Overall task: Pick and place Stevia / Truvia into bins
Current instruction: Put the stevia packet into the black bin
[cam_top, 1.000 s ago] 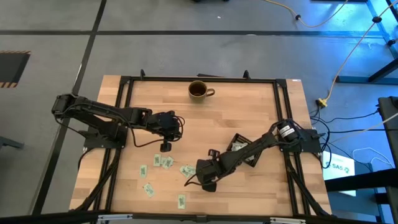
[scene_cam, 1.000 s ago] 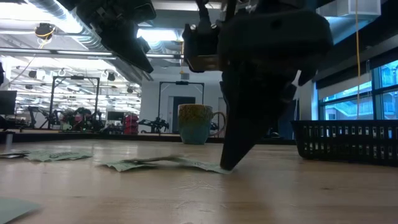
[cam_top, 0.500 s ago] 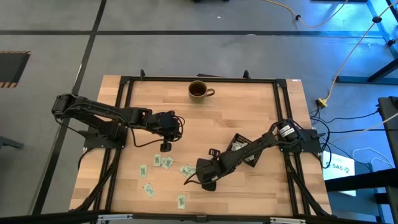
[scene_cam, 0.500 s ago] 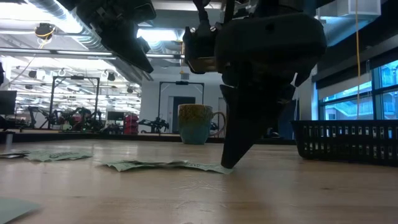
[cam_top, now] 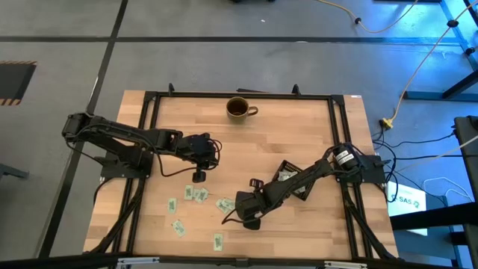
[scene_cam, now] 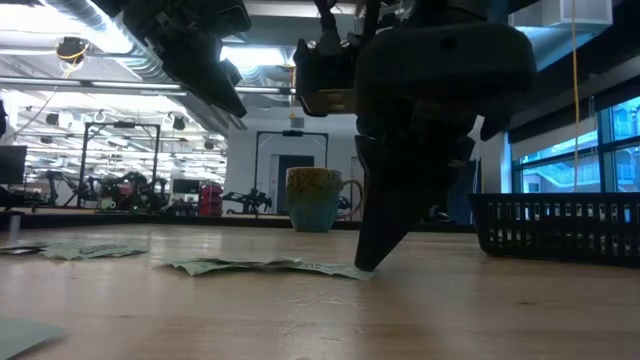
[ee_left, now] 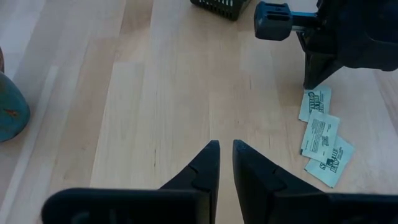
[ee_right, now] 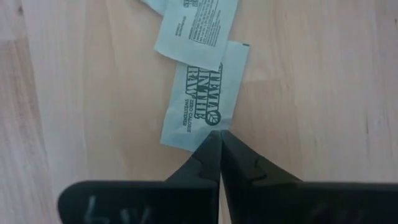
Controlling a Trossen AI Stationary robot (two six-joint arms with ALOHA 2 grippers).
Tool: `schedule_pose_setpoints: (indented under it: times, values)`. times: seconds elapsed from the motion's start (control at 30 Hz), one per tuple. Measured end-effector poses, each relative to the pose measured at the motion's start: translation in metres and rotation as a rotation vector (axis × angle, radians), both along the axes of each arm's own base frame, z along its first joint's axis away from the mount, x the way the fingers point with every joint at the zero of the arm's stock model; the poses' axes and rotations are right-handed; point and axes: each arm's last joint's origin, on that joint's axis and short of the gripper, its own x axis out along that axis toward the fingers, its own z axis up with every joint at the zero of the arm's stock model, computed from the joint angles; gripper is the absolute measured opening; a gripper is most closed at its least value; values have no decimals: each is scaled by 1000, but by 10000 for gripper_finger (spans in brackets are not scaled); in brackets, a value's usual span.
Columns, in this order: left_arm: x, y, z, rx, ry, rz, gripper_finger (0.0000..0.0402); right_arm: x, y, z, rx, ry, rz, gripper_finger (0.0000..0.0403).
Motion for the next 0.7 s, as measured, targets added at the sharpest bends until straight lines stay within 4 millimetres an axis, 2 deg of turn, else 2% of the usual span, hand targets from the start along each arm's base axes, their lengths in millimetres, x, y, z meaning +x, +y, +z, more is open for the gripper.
schedule_pose_setpoints:
  times: [0.13,0.47,0.7]
  values:
    - [0,0,0,0,0,0,42,0,1,0,26,4,3,22]
    - [0,0,0,0,0,0,39,0,2,0,33,10,15,95]
    - [0,0,0,0,0,0,42,-1,1,-11,7,51,8,88]
